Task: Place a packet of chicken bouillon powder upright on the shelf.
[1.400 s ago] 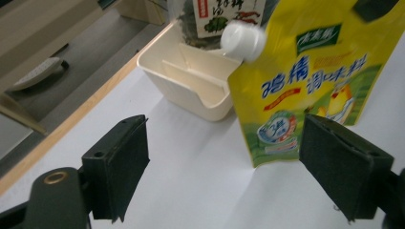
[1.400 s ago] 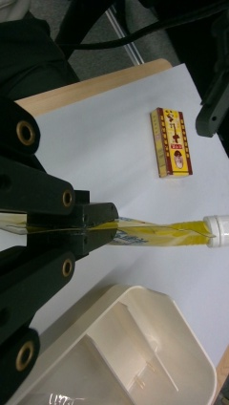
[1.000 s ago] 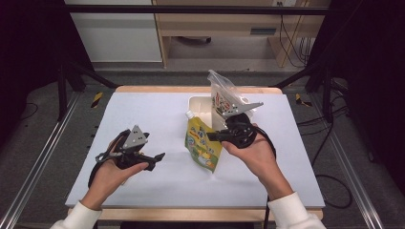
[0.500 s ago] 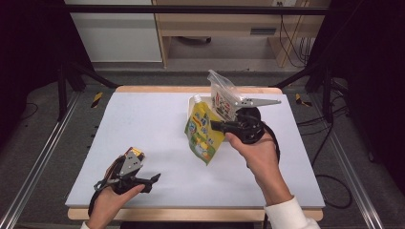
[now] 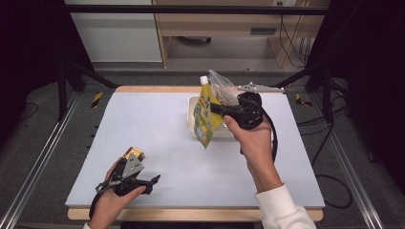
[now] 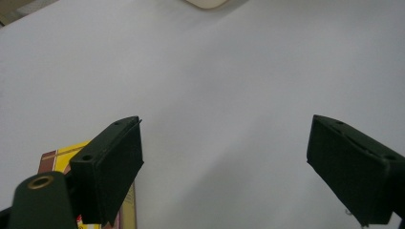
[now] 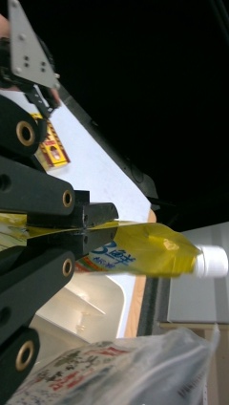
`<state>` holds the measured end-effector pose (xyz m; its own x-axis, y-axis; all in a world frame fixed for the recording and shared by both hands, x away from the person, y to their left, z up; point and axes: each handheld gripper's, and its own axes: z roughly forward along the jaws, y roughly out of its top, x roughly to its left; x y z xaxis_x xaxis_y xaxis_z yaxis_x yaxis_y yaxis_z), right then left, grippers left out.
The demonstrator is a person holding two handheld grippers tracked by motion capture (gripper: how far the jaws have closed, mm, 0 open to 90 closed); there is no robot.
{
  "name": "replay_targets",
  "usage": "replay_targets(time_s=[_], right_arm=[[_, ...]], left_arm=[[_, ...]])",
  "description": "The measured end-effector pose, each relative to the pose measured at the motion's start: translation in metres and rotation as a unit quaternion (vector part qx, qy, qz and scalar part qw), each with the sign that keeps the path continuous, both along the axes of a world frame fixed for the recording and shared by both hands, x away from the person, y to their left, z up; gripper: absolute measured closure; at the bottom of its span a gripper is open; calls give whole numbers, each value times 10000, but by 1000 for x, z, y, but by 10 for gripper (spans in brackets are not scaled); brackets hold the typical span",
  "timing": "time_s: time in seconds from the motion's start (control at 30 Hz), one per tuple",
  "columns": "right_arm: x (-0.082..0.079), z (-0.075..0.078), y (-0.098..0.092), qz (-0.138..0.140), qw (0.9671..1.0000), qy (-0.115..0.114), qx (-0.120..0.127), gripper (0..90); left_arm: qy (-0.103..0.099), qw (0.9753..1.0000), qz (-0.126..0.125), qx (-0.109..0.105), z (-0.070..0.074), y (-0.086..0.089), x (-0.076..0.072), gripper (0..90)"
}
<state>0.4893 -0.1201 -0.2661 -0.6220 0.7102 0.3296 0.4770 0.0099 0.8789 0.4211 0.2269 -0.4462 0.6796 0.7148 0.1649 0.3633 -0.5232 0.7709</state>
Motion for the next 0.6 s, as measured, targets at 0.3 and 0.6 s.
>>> replay_targets(time_s=[0.3, 0.6], right_arm=[[21, -5, 6, -81, 9986, 67, 515, 900], [40, -3, 8, -344, 9992, -29, 185, 900]], left_arm=[[23, 9999, 96, 13, 0, 4, 3, 117], [34, 10000, 88, 2, 0, 5, 3, 117]])
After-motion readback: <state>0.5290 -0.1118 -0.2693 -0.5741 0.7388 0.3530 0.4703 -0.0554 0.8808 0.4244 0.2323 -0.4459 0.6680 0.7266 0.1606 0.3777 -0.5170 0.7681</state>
